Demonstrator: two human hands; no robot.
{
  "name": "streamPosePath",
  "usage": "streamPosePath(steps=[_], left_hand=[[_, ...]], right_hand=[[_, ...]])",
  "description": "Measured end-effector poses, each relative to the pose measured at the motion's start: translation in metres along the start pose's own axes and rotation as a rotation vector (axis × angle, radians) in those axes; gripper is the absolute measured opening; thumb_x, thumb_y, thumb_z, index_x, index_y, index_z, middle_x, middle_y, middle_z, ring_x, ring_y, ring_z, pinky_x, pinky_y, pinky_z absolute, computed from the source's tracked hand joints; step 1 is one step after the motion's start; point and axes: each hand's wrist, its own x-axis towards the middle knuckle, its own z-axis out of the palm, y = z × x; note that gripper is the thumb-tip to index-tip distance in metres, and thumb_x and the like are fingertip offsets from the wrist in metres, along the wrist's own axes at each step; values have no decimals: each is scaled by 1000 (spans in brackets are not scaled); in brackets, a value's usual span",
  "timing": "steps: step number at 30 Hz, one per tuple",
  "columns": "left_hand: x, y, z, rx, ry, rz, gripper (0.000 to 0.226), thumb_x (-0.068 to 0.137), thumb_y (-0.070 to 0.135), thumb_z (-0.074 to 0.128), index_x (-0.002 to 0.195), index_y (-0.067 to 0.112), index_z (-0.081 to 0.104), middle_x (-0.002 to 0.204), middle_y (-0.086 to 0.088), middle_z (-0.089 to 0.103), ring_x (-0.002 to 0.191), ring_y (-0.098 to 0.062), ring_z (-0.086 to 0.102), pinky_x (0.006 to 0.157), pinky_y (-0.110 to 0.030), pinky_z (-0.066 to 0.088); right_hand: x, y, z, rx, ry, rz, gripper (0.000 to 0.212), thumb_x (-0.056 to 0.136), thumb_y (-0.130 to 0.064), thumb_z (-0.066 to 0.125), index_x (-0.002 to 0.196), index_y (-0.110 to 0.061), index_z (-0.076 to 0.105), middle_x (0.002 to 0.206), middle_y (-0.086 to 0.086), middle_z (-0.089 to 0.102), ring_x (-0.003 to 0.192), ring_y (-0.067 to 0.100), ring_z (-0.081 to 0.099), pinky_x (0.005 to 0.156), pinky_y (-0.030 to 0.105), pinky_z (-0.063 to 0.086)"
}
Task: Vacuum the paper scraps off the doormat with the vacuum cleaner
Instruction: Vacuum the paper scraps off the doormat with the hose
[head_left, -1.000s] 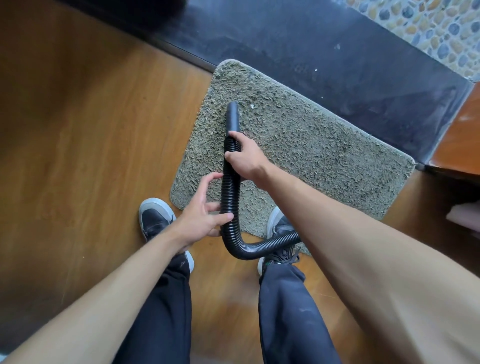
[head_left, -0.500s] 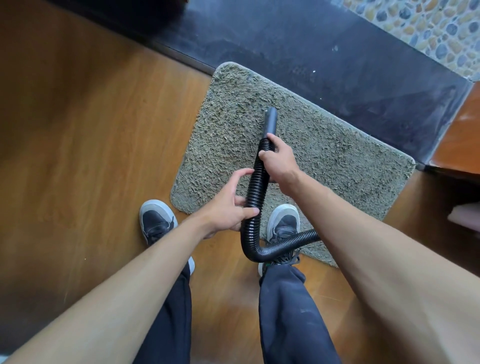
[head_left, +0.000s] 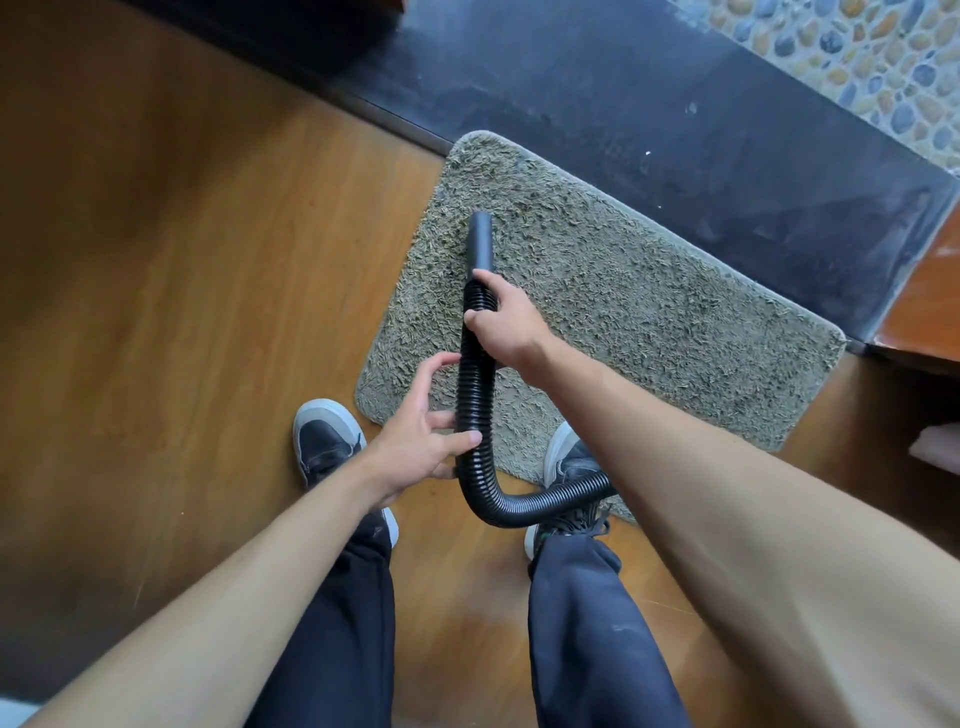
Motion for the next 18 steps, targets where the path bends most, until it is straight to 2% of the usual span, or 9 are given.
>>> streamPosePath(steps=[4,7,9,11,14,18], left_hand=[[9,6,9,39,-28,-12,77,92,-8,61,133,53,36,99,-10,74,90,-24,70,87,-58,56],[19,18,21,68,-70,-15,79,93,-7,60,138,51,33,99,-9,73,86,-21,69,69,-41,60],[24,27,27,83,-93,-9,79,93,-7,60,141,49,30,97,-9,71,80,-18,69,57,-30,55],[26,33,28,91,-98,-9,80,93,-7,59,143,47,28,96,-10,69,74,-15,67,51,-25,52],[25,34,23,101,-67,-4,80,93,-8,58,142,49,28,102,-16,71,83,-18,69,62,-33,58],[21,26,8,32,46,23,80,90,-11,56,133,53,32,97,-20,69,84,-23,67,73,-42,57]], right_hand=[[1,11,-14,28,72,38,71,79,-20,50,147,-35,37,131,5,59,109,26,63,96,52,52],[-1,14,-27,-31,193,14,69,80,-22,47,148,-29,37,137,5,57,118,24,58,105,48,45],[0,13,-34,-36,255,-2,71,78,-25,45,148,-28,38,138,6,55,121,25,56,107,47,43],[2,9,-37,-37,256,23,74,74,-27,43,148,-29,38,138,6,55,120,26,56,106,48,44],[6,-1,-35,-36,222,52,73,74,-25,45,146,-33,39,134,4,58,116,26,59,102,50,48],[6,-31,-16,-177,114,-44,65,88,-13,48,150,-29,35,137,7,56,116,26,59,104,45,47]])
